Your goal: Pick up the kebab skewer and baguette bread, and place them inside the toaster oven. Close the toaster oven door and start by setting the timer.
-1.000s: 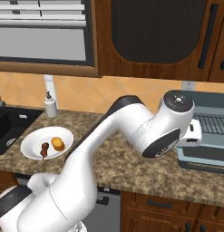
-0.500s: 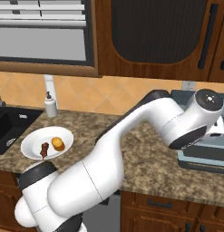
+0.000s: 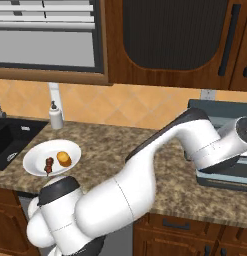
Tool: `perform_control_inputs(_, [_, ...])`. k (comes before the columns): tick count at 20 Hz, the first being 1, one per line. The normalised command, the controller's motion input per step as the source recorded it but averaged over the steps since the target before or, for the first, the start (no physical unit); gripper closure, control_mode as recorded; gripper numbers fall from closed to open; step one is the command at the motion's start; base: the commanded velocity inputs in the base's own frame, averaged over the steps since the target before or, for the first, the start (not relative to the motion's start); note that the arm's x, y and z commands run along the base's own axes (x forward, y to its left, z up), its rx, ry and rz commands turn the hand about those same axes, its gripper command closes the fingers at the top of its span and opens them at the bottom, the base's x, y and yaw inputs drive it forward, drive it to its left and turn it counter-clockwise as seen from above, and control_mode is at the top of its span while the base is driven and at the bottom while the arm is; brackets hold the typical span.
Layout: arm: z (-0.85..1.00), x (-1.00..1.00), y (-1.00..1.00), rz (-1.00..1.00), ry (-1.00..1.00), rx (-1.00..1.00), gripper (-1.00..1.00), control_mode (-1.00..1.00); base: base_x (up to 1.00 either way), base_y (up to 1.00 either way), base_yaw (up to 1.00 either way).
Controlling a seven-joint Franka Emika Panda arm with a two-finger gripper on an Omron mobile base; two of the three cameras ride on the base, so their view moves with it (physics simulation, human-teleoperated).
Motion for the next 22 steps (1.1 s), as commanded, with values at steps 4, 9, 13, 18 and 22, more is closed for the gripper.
perform_control_inputs(4, [-0.41, 0.20, 0.01, -0.01, -0.38, 0.04, -1.00, -1.00, 0.00, 0.00, 0.00])
perform_control_inputs(9, [-0.05, 0.43, 0.07, 0.00, -0.13, 0.01, -1.00, -1.00, 0.00, 0.00, 0.00])
perform_control_inputs(13, [-0.04, 0.52, 0.00, 0.00, 0.00, 0.00, -1.00, -1.00, 0.00, 0.00, 0.00])
perform_control_inputs(18, [-0.24, 0.50, -0.14, 0.00, -0.01, 0.00, -1.00, -1.00, 0.00, 0.00, 0.00])
perform_control_inputs(22, [-0.14, 0.28, -0.36, 0.00, -0.01, 0.01, -1.00, -1.00, 0.00, 0.00, 0.00])
